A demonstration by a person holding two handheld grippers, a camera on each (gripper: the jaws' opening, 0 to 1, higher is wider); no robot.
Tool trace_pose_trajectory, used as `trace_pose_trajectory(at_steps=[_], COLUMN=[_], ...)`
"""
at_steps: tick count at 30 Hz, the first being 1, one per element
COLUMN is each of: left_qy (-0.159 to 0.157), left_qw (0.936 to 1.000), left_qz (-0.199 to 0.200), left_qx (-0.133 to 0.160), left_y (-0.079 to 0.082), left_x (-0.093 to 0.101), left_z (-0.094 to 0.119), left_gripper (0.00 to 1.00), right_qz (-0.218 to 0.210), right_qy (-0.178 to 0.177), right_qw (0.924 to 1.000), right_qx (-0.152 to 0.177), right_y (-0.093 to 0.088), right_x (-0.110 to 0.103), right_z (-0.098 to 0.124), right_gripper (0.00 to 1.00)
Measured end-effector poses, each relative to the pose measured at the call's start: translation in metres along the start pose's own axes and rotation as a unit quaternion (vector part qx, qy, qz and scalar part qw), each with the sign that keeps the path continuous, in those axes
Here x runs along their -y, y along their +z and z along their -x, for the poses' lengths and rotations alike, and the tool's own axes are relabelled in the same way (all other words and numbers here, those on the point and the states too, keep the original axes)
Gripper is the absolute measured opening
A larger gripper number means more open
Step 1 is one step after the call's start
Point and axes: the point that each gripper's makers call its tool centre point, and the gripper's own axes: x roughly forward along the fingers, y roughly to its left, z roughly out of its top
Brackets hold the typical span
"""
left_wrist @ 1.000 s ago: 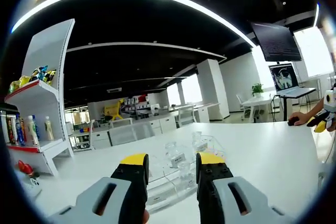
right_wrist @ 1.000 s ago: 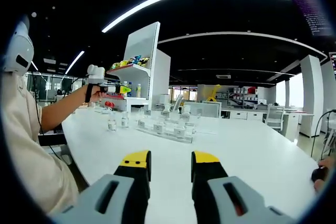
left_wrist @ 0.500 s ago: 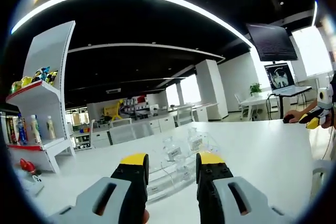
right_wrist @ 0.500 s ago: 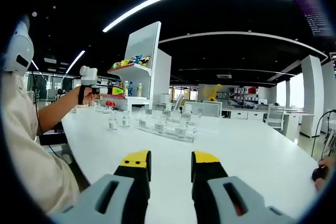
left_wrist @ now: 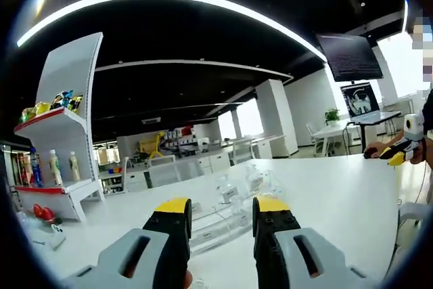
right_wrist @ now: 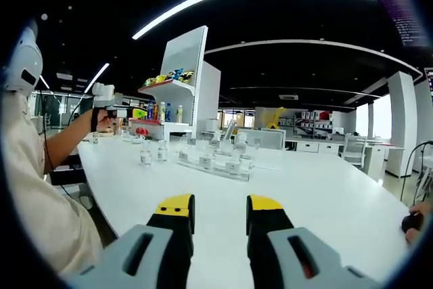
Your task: Identify the label on the chemical reagent bottle, grasp the chemical reagent bottle, and place it in the designated position on the reagent rack
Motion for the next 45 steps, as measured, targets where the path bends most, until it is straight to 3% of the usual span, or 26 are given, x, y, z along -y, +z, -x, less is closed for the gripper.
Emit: trace_pose_trajectory(at_steps=[13,28,40,45], left_qy=[0.022,0.052,0.059,0.060], left_qw=[0.9996,0.9986,0.9981,0.9978], left_qz=[-0.018,-0.007,-0.012,-0.015], left_qx=[-0.005,-0.010,-0.009,-0.022], left_y=[-0.007,-0.021,-0.020,-0.028], left_x=[-0.015,-0.018,-0.017,-0.024], left_z=[0.034,0.046,0.058,0.068], left_gripper=[0.37,0.37,0.37,0.37], right_qz=[0.004,0.007,0.009,0.009], right_qy=[0.002,-0.004,-0.005,-0.005], right_qw=[0.9999,0.9999,0.9998,0.9999], right_qx=[-0.009,-0.011,-0.014,-0.013], right_y=[-0.005,-0.006,-0.008,-0.008], right_x=[-0.004,-0.001,-0.001,-0.001], right_z=[-0.004,-0.001,-0.001,0.000], right_gripper=[0.30,0.30,0.30,0.30])
